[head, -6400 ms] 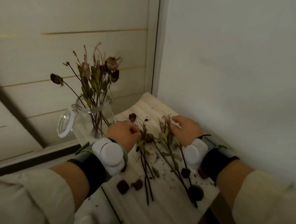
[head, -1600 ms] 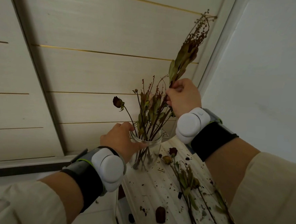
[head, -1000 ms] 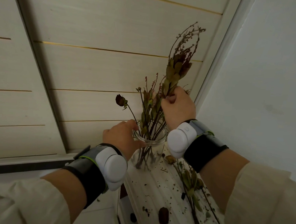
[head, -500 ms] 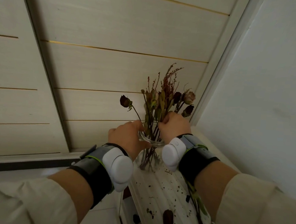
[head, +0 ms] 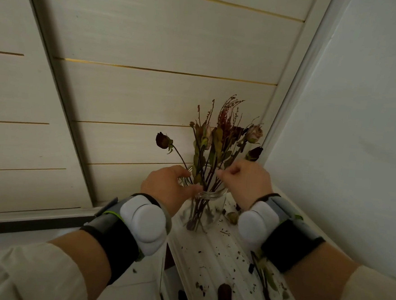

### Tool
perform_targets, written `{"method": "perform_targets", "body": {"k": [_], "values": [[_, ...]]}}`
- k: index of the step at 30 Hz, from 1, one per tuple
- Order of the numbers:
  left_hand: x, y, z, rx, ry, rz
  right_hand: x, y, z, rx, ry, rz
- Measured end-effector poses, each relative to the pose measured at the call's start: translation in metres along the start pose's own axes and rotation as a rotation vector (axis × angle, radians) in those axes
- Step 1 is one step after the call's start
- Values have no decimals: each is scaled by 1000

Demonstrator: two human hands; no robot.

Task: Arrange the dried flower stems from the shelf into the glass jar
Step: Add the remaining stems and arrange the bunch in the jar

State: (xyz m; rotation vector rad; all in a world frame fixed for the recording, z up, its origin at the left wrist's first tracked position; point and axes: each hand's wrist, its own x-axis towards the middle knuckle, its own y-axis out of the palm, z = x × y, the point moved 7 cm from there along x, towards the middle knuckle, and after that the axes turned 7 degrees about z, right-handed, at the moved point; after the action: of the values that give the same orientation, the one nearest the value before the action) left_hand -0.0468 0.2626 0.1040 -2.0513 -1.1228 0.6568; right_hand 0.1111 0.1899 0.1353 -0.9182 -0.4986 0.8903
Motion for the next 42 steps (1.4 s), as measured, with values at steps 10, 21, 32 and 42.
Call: {"method": "perform_targets", "body": {"k": [10, 21, 32, 42], "values": [[23, -3, 10, -168, -61, 88, 18, 4, -17, 563, 44, 312], [53, 5, 0, -218, 26, 235, 45, 25, -15, 1101, -16, 371], [67, -17, -23, -161, 121, 175, 39, -3, -29, 1049, -18, 146], [81, -3, -22, -59, 107, 201, 14, 23, -39, 1022, 23, 120]]}}
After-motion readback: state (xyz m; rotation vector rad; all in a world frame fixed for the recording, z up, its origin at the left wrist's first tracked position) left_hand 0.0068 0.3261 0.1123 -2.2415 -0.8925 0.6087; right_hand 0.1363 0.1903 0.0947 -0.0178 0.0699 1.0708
